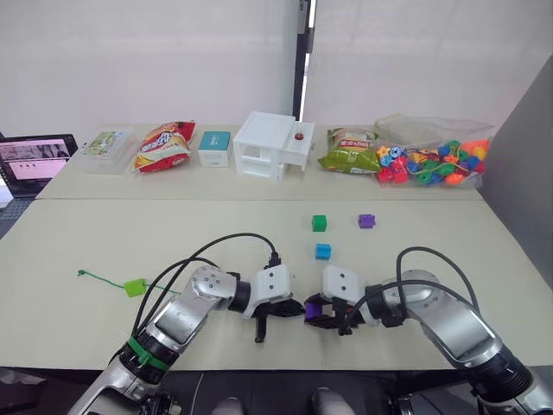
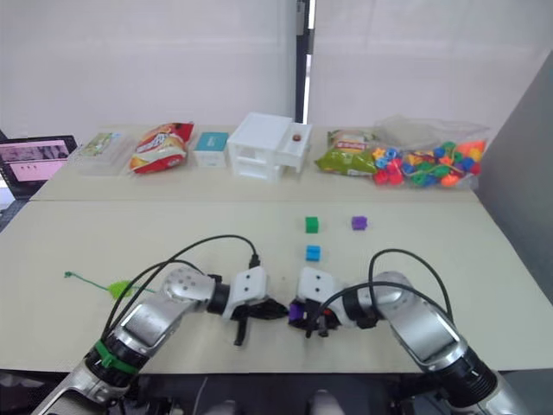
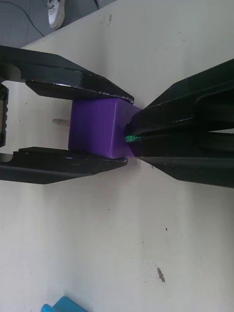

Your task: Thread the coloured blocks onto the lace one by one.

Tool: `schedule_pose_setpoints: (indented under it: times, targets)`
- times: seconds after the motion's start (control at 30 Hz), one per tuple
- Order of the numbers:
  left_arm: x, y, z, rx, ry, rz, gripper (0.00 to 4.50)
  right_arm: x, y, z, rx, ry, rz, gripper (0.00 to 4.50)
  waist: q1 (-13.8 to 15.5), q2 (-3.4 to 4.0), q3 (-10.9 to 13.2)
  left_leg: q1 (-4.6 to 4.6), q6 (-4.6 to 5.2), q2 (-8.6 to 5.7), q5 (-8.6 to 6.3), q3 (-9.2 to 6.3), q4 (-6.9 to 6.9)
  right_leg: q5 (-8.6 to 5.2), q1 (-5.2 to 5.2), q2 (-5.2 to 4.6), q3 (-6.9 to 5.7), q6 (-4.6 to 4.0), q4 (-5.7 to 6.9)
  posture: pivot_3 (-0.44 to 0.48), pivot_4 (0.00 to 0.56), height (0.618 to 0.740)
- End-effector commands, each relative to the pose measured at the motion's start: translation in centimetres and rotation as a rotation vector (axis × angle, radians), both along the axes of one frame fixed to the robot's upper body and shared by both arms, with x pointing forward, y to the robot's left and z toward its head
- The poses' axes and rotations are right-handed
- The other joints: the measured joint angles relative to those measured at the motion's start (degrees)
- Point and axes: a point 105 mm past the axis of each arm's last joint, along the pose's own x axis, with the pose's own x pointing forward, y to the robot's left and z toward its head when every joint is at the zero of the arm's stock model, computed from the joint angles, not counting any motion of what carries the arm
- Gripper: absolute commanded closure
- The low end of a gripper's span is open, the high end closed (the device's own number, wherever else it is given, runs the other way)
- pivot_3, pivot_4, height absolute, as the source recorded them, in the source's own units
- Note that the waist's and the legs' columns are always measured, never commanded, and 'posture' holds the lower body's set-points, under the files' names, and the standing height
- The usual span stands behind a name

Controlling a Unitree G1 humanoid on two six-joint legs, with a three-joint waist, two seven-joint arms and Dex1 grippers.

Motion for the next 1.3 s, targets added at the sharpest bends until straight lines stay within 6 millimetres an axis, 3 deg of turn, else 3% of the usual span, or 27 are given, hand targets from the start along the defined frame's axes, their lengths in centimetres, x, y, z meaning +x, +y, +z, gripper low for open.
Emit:
schedule_pose_setpoints:
  times: [0.03,0.13,0.3,0.37,0.6,0.83,1.0,1.13,1.3]
  targets:
    - [-0.4,-0.5,0.5,-0.005,-0.014,-0.010,4.44,0.0,0.2,0.0,-0.004,-0.012,0.002,3.32,0.1,0.00,0.0,0.00,0.00,0.00,0.00,-0.01,0.00,0.00,0.01,0.00,0.00,0.00,0.00,0.000,0.150,0.740]
    - [-0.7,0.3,0.9,-0.012,0.033,-0.003,4.44,0.0,0.2,0.0,-0.005,-0.013,-0.003,3.32,-0.1,0.00,0.0,0.00,0.00,0.00,0.00,0.00,0.00,0.00,0.01,0.00,0.00,0.00,-0.03,0.000,0.150,0.740]
    - [-1.4,1.3,1.9,-0.020,0.066,-0.025,2.99,0.4,0.2,0.2,0.015,-0.035,-0.026,3.32,-0.3,0.00,0.0,0.01,0.00,0.02,0.00,-0.01,0.00,0.00,-0.01,0.02,0.00,0.00,0.01,0.000,0.150,0.740]
    - [-1.7,1.6,2.2,-0.024,0.081,-0.042,2.29,0.5,0.2,0.7,0.038,-0.057,-0.036,2.24,-0.4,0.00,0.0,0.01,0.00,0.02,0.00,-0.01,0.00,0.00,-0.01,0.01,0.00,0.00,0.00,0.000,0.150,0.740]
    - [-1.0,0.4,2.1,0.008,0.024,-0.079,0.01,-0.2,-0.8,2.9,0.073,-0.091,-0.039,0.00,0.2,0.00,0.0,-0.07,0.00,0.00,0.00,-0.01,0.00,0.00,-0.06,-0.01,0.00,0.00,-0.02,0.000,0.150,0.740]
    - [0.1,-2.2,1.2,0.019,-0.036,-0.099,0.01,-1.3,-3.6,2.6,0.029,-0.054,-0.065,0.00,0.4,-0.02,0.0,-0.13,0.00,-0.01,0.00,0.00,0.00,0.00,-0.01,0.00,0.00,0.00,-0.23,0.000,0.150,0.740]
    - [0.1,-2.6,0.7,0.023,-0.038,-0.115,0.01,-1.1,-4.0,1.8,0.023,-0.051,-0.095,0.00,-0.1,-0.01,0.0,-0.06,0.01,0.02,0.00,0.02,-0.03,0.00,-0.03,0.04,0.01,0.00,-0.20,0.000,0.150,0.740]
    - [-0.3,-2.5,0.6,0.019,-0.021,-0.140,1.14,-1.0,-4.2,1.4,0.021,-0.050,-0.109,0.00,0.1,-0.02,0.0,-0.08,0.00,0.01,0.00,0.02,-0.01,0.00,-0.01,0.02,0.01,0.00,-0.21,0.000,0.150,0.740]
    - [-0.3,-2.7,0.9,0.009,-0.025,-0.144,2.86,-1.0,-4.2,1.0,0.010,-0.052,-0.106,0.00,0.3,-0.02,0.0,-0.09,0.00,0.00,0.00,0.02,-0.01,0.00,-0.01,0.01,0.02,0.00,-0.21,0.000,0.150,0.740]
